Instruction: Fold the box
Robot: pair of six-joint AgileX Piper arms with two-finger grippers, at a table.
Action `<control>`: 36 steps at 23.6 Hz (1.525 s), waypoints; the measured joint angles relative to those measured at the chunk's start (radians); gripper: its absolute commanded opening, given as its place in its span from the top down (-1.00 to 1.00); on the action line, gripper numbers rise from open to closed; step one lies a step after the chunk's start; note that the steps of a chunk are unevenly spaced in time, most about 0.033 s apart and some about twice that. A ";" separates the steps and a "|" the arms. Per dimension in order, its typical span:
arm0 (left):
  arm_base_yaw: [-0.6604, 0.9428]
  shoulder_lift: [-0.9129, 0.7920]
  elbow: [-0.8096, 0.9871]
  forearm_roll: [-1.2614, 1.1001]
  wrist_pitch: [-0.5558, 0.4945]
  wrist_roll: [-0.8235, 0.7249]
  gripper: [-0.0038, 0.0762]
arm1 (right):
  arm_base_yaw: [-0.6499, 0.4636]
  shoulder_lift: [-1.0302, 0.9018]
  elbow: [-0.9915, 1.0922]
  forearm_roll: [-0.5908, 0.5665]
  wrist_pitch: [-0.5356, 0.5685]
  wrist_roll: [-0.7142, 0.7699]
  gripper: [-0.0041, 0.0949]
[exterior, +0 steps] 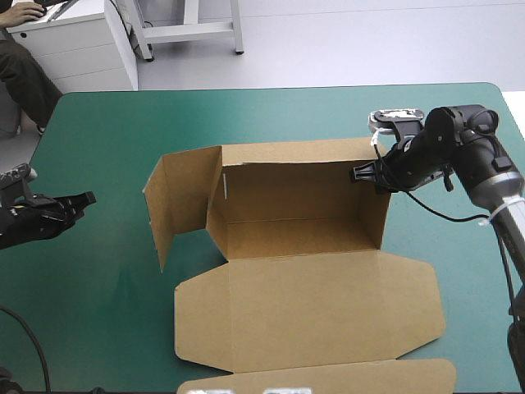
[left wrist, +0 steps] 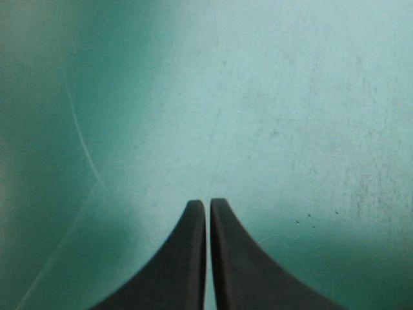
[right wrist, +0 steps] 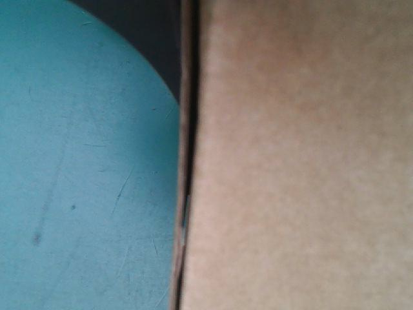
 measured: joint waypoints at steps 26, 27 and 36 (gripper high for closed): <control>0.000 0.000 0.000 0.000 -0.023 -0.006 0.89 | -0.002 0.275 0.038 0.037 -0.327 -0.051 0.71; 0.000 0.000 0.000 0.000 -0.023 -0.006 0.89 | -0.002 0.279 0.028 0.039 -0.315 -0.052 0.61; 0.000 0.000 0.000 0.009 -0.024 -0.006 0.89 | -0.001 0.292 -0.104 0.024 -0.132 -0.073 -0.63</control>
